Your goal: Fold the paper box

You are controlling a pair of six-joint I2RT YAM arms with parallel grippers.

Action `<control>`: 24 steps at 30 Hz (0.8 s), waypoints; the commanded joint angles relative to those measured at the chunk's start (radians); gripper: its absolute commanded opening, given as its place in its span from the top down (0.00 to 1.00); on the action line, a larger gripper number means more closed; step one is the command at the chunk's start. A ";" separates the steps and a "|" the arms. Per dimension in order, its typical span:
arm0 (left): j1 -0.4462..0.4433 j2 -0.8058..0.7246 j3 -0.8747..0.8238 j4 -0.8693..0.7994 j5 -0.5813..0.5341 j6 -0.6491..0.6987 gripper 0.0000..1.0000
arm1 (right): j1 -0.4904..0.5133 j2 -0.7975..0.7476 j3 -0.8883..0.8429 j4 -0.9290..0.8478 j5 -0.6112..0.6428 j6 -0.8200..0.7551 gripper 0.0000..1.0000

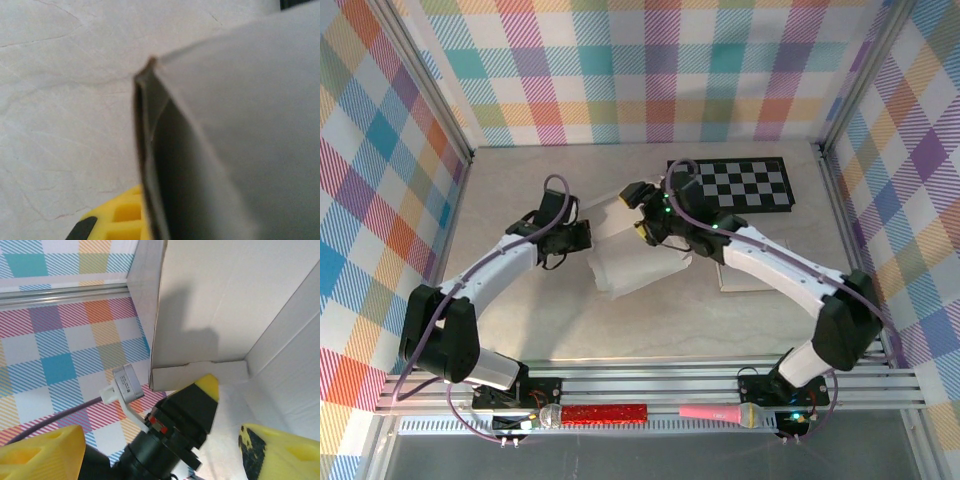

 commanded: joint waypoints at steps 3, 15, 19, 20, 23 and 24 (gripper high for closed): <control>0.040 0.017 0.102 -0.241 0.163 0.078 1.00 | -0.076 -0.061 0.038 -0.260 0.021 -0.192 0.23; 0.043 0.048 0.157 -0.415 0.146 0.202 1.00 | -0.158 -0.088 0.074 -0.385 -0.033 -0.377 0.25; 0.035 0.034 0.109 -0.357 0.128 0.195 1.00 | -0.114 -0.100 -0.035 -0.190 -0.065 -0.143 0.26; 0.030 0.034 0.099 -0.344 0.122 0.191 1.00 | -0.084 -0.101 -0.063 -0.129 -0.035 -0.082 0.26; 0.011 0.051 0.087 -0.323 0.108 0.182 1.00 | -0.020 -0.060 -0.118 0.040 0.025 0.051 0.25; 0.003 0.057 0.086 -0.319 0.107 0.179 1.00 | -0.009 -0.035 -0.121 0.068 0.031 0.088 0.25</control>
